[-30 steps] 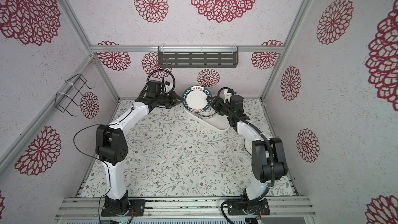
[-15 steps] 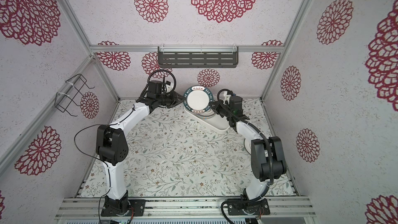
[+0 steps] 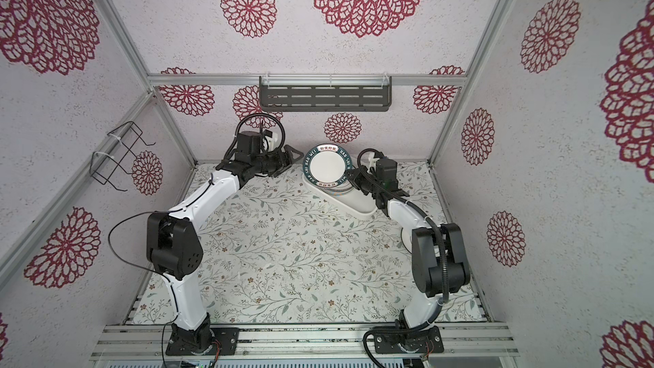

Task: Place the plates into the plastic bin on the countertop
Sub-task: Place the plate in the plastic bin.

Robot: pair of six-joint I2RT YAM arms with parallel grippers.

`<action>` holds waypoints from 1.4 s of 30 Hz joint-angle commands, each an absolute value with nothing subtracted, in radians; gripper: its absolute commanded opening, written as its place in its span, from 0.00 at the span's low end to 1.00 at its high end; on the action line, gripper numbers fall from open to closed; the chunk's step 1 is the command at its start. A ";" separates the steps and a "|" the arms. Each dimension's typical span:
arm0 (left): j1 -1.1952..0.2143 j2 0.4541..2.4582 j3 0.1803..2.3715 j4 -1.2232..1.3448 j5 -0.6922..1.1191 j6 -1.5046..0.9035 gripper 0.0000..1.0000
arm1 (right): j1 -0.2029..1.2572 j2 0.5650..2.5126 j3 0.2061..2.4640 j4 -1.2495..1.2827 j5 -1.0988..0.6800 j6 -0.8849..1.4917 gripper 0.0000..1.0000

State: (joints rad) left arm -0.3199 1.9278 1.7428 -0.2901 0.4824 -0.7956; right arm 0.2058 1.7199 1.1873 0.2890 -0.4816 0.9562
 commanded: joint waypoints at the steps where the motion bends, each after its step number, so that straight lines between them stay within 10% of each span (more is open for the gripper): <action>1: -0.316 1.830 1.700 -0.275 0.372 -0.736 0.90 | 0.205 1.733 1.232 0.308 -0.436 0.992 0.00; 42: -0.280 1.518 1.369 -0.143 0.118 -0.660 0.97 | 0.168 2.135 1.578 0.119 -0.273 0.987 0.04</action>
State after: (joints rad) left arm -0.2890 1.5318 1.3621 -0.1738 0.1215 -0.6800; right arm 0.1707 2.1349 1.5299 0.0811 -0.2722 0.9794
